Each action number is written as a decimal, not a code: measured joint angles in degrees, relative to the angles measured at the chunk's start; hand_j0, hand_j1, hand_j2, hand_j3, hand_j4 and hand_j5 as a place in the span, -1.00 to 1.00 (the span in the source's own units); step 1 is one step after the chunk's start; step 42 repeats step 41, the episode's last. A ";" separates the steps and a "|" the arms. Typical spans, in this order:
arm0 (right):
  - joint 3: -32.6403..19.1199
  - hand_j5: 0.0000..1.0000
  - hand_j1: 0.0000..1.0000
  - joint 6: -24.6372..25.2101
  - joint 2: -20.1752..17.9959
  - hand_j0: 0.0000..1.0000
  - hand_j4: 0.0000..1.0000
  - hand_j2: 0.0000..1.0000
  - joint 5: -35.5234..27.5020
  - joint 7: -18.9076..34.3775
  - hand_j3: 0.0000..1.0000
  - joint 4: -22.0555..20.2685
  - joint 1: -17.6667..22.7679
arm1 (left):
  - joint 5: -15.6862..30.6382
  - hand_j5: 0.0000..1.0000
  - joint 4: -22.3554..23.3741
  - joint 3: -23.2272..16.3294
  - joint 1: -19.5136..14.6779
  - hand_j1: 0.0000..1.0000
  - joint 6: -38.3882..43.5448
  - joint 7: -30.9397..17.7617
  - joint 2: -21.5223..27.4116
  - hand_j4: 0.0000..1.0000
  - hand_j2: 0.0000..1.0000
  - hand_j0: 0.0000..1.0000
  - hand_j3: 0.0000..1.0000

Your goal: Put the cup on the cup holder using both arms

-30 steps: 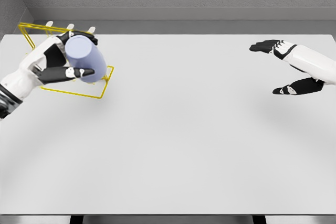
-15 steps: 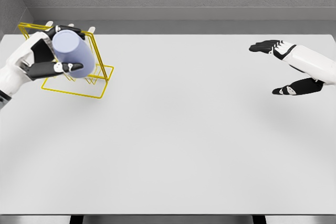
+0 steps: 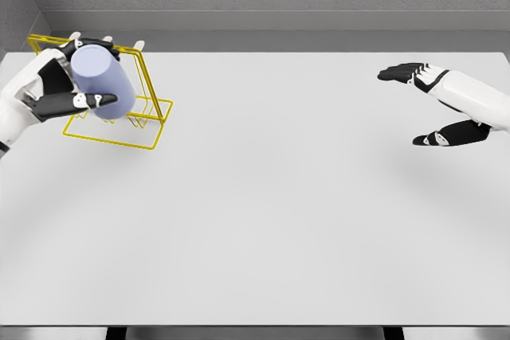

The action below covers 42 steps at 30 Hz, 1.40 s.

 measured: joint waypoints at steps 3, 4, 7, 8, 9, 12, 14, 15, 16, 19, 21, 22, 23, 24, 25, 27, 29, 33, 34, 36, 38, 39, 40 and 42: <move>0.00 1.00 1.00 0.00 0.00 1.00 1.00 1.00 -0.03 0.00 1.00 -0.04 0.00 | 0.06 0.42 0.09 0.00 0.00 0.42 0.00 -0.01 0.06 0.42 0.42 0.42 0.42; -0.01 1.00 1.00 0.00 0.00 1.00 1.00 1.00 -0.05 0.00 1.00 -0.05 0.00 | 0.07 0.44 0.12 0.00 0.00 0.44 0.00 -0.02 0.07 0.44 0.44 0.44 0.44; -0.04 1.00 1.00 0.00 -0.04 1.00 1.00 1.00 -0.07 0.00 1.00 -0.04 0.00 | 0.08 0.71 0.37 -0.01 0.00 0.71 0.00 -0.02 0.06 0.71 0.71 0.71 0.71; -0.04 1.00 1.00 0.00 -0.05 1.00 1.00 1.00 -0.08 0.00 1.00 -0.04 0.00 | 0.06 0.89 0.43 -0.01 0.00 0.89 0.01 -0.02 0.07 0.89 0.89 0.89 0.89; -0.04 1.00 1.00 0.00 -0.06 1.00 1.00 1.00 -0.08 0.00 1.00 -0.03 0.00 | 0.05 0.99 0.49 -0.01 -0.09 0.99 0.04 -0.02 0.10 0.99 0.99 0.99 0.99; -0.07 1.00 1.00 0.00 -0.08 1.00 1.00 1.00 -0.08 0.00 1.00 -0.02 0.09 | 0.03 1.00 0.59 -0.01 -0.09 1.00 0.08 -0.02 0.35 1.00 1.00 1.00 1.00; -0.08 1.00 1.00 0.00 -0.08 1.00 1.00 1.00 -0.09 0.00 1.00 -0.02 0.00 | 0.03 1.00 0.70 -0.01 -0.09 1.00 0.09 -0.02 0.55 1.00 1.00 1.00 1.00; -0.08 1.00 1.00 0.00 -0.08 1.00 1.00 1.00 -0.09 0.00 1.00 -0.02 0.09 | 0.03 1.00 0.81 -0.01 -0.09 1.00 0.09 -0.02 0.61 1.00 1.00 1.00 1.00; -0.08 1.00 1.00 0.00 -0.08 1.00 1.00 1.00 -0.08 0.00 1.00 -0.02 0.09 | 0.03 1.00 0.89 -0.01 -0.09 1.00 0.09 -0.02 0.65 1.00 1.00 1.00 1.00; -0.08 1.00 1.00 0.00 -0.08 1.00 1.00 1.00 -0.08 0.00 1.00 -0.02 0.09 | 0.03 1.00 1.01 -0.01 -0.09 1.00 0.11 -0.02 0.69 1.00 1.00 1.00 1.00; -0.08 1.00 1.00 0.00 -0.08 1.00 1.00 1.00 -0.08 0.00 1.00 -0.02 0.09 | 0.03 1.00 1.04 -0.01 -0.18 1.00 0.10 -0.02 0.70 1.00 1.00 1.00 1.00; -0.08 1.00 1.00 0.00 -0.08 1.00 1.00 1.00 -0.09 0.00 1.00 -0.01 0.09 | 0.03 1.00 1.03 -0.01 -0.18 1.00 0.10 -0.02 0.72 1.00 1.00 1.00 1.00; -0.08 1.00 1.00 0.00 -0.08 1.00 1.00 1.00 -0.09 0.00 1.00 -0.01 0.09 | 0.03 1.00 1.00 -0.01 -0.26 1.00 0.10 -0.02 0.73 1.00 1.00 1.00 1.00; -0.08 1.00 1.00 0.00 -0.08 1.00 1.00 1.00 -0.09 0.00 1.00 -0.02 0.09 | 0.02 1.00 0.92 -0.01 -0.18 1.00 0.10 -0.02 0.74 1.00 1.00 1.00 1.00; -0.15 1.00 1.00 0.00 -0.08 1.00 1.00 1.00 -0.07 0.00 1.00 -0.01 0.17 | 0.02 1.00 0.77 -0.01 -0.18 1.00 0.08 -0.02 0.76 1.00 1.00 1.00 1.00; -0.33 1.00 1.00 0.00 -0.08 1.00 1.00 1.00 -0.04 0.00 1.00 0.03 0.18 | 0.03 1.00 0.48 -0.01 -0.18 1.00 0.05 -0.02 0.80 1.00 1.00 1.00 1.00; -0.43 1.00 1.00 0.00 -0.08 1.00 1.00 1.00 -0.02 0.00 1.00 0.05 0.18 | 0.04 0.79 0.32 -0.01 -0.09 0.79 -0.26 -0.02 0.87 0.79 0.79 0.79 0.79; -0.50 1.00 1.00 0.00 -0.08 1.00 1.00 1.00 -0.01 0.00 1.00 0.06 0.18 | 0.20 0.76 0.21 0.00 -0.09 0.76 -2.46 -0.02 1.06 0.76 0.76 0.76 0.76; -0.50 1.00 1.00 0.00 -0.08 1.00 1.00 1.00 -0.01 0.00 1.00 0.07 0.18 | 0.28 0.77 0.16 0.02 0.00 0.77 -2.90 -0.02 1.23 0.77 0.77 0.77 0.77; -0.57 1.00 1.00 -0.01 -0.08 1.00 1.00 1.00 0.01 0.00 1.00 0.07 0.53 | 0.55 0.82 0.12 0.05 0.53 0.82 -4.06 -0.02 1.85 0.82 0.82 0.82 0.82; -0.87 1.00 1.00 -0.01 -0.08 1.00 1.00 1.00 0.01 0.00 1.00 0.07 0.88 | 0.99 0.89 0.12 0.49 3.86 0.89 -6.70 -0.03 2.77 0.89 0.89 0.89 0.89; -0.97 1.00 1.00 0.00 -0.08 1.00 1.00 1.00 0.01 0.00 1.00 0.07 0.88 | 1.19 0.96 0.12 0.97 4.92 0.96 -8.61 -0.03 3.22 0.96 0.96 0.96 0.96; -1.04 1.00 1.00 0.00 -0.08 1.00 1.00 1.00 0.00 0.00 1.00 0.07 0.97 | 1.39 1.00 0.12 1.40 5.01 1.00 -10.16 -0.03 3.68 1.00 1.00 1.00 1.00; -1.09 1.00 1.00 0.00 -0.08 1.00 1.00 1.00 0.00 0.00 1.00 0.07 0.97 | 1.52 1.00 0.12 1.87 5.01 1.00 -11.30 -0.03 4.05 1.00 1.00 1.00 1.00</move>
